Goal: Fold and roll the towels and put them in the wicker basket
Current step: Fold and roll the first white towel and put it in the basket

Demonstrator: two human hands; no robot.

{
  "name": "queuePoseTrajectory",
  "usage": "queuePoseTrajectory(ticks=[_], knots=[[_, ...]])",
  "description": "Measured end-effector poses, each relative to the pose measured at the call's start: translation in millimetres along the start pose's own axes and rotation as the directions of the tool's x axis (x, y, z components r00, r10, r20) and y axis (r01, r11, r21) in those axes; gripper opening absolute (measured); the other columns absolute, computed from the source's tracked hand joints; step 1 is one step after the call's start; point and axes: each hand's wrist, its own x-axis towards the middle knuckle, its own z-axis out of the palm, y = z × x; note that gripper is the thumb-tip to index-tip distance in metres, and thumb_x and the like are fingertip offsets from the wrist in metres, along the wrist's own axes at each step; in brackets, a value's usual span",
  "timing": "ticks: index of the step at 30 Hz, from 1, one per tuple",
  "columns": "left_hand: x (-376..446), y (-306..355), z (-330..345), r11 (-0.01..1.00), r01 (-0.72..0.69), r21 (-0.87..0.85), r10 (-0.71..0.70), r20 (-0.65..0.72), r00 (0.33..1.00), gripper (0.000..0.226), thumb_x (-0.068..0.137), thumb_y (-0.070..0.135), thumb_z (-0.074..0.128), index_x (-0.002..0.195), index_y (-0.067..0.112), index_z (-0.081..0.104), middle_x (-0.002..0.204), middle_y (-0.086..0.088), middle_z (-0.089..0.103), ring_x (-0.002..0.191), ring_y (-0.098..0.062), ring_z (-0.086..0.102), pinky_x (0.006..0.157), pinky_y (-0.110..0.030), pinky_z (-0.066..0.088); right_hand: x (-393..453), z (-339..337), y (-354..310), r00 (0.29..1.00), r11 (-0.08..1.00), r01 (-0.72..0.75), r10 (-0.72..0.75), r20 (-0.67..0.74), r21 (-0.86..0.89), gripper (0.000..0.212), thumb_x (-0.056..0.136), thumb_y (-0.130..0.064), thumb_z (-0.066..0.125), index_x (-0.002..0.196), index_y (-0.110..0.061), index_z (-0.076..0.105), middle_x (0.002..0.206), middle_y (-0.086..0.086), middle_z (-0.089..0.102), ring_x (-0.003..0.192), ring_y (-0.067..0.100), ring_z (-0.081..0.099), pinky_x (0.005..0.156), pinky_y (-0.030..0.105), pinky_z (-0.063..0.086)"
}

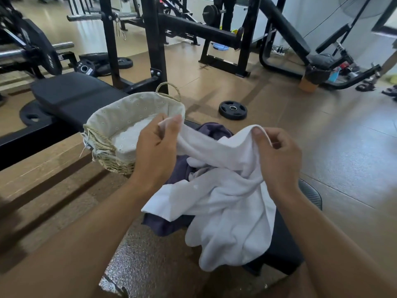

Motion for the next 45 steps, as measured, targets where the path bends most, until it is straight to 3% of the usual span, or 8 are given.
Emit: queuePoseTrajectory(ticks=[8,17,22,26,32,36,39,45], knots=[[-15,-2,0,0.984,0.031,0.176,-0.101,0.406,0.908,0.013,0.092,0.035,0.071,0.102,0.026,0.069,0.092,0.008,0.074,0.084,-0.008,0.07,0.071,-0.034,0.058,-34,16,-18,0.878,0.972,0.111,-0.194,0.437,0.208,0.03,0.097,-0.006,0.064,0.098,-0.034,0.075,0.099,-0.02,0.077,0.098,0.004,0.071,0.084,0.023,0.057],[-11,6,-16,0.992,0.031,0.12,-0.011,-0.16,0.987,0.016,0.099,0.039,0.061,0.087,0.03,0.06,0.083,0.005,0.069,0.07,-0.003,0.063,0.059,-0.02,0.05,-35,21,-7,0.899,0.981,0.183,-0.139,0.415,-0.069,0.023,0.086,-0.029,0.075,0.106,-0.036,0.065,0.092,-0.016,0.066,0.084,0.005,0.062,0.069,0.019,0.049],[-8,-1,-23,0.993,0.06,0.1,-0.042,-0.166,0.985,0.014,0.099,0.039,0.062,0.087,0.031,0.061,0.083,0.008,0.069,0.07,0.002,0.062,0.061,-0.016,0.049,-48,31,1,0.714,0.833,0.318,0.104,0.693,-0.453,0.028,0.085,-0.059,0.069,0.103,-0.039,0.06,0.105,-0.018,0.062,0.099,0.007,0.06,0.079,0.029,0.049],[-3,1,-32,0.988,0.068,0.136,-0.033,-0.244,0.969,0.018,0.1,0.036,0.061,0.094,0.019,0.062,0.077,0.01,0.063,0.061,0.009,0.056,0.054,-0.008,0.042,-30,33,2,0.884,0.964,0.044,0.085,0.459,-0.263,0.009,0.098,-0.033,0.062,0.09,-0.03,0.061,0.086,-0.01,0.072,0.081,0.012,0.065,0.076,0.037,0.051],[-7,9,-37,0.988,-0.001,0.156,0.029,-0.177,0.984,0.012,0.097,0.033,0.066,0.088,0.025,0.066,0.075,0.011,0.068,0.063,0.005,0.061,0.054,-0.012,0.047,-9,3,-26,0.656,0.68,-0.656,0.3,0.692,0.327,0.031,0.103,-0.031,0.054,0.115,-0.01,0.072,0.108,0.007,0.078,0.1,0.021,0.075,0.081,0.034,0.061],[-5,-9,-35,0.974,0.082,0.212,-0.064,-0.091,0.994,0.02,0.096,0.036,0.067,0.079,0.025,0.072,0.069,0.016,0.07,0.063,-0.001,0.062,0.056,-0.019,0.046,17,0,7,0.811,0.75,-0.566,0.431,0.396,0.343,0.039,0.094,-0.044,0.068,0.116,-0.011,0.072,0.112,0.008,0.077,0.108,0.028,0.072,0.091,0.042,0.059],[-2,-27,-38,0.92,0.123,0.372,-0.135,0.007,0.991,0.057,0.1,0.038,0.061,0.061,-0.004,0.055,0.051,0.003,0.056,0.045,-0.01,0.038,0.046,-0.028,0.03,29,-3,32,0.912,0.924,-0.376,0.383,0.15,-0.071,0.03,0.095,-0.03,0.069,0.122,-0.018,0.065,0.109,-0.003,0.067,0.105,0.019,0.066,0.073,0.024,0.052],[0,-32,-45,0.811,0.089,0.578,-0.204,0.136,0.97,0.056,0.097,0.047,0.061,0.065,0.001,0.06,0.061,-0.031,0.053,0.049,-0.031,0.047,0.052,-0.036,0.039,11,-6,28,0.895,0.924,0.141,0.035,0.444,-0.356,0.02,0.088,-0.024,0.076,0.105,-0.033,0.07,0.101,-0.014,0.071,0.091,0.0,0.065,0.085,0.024,0.052]])
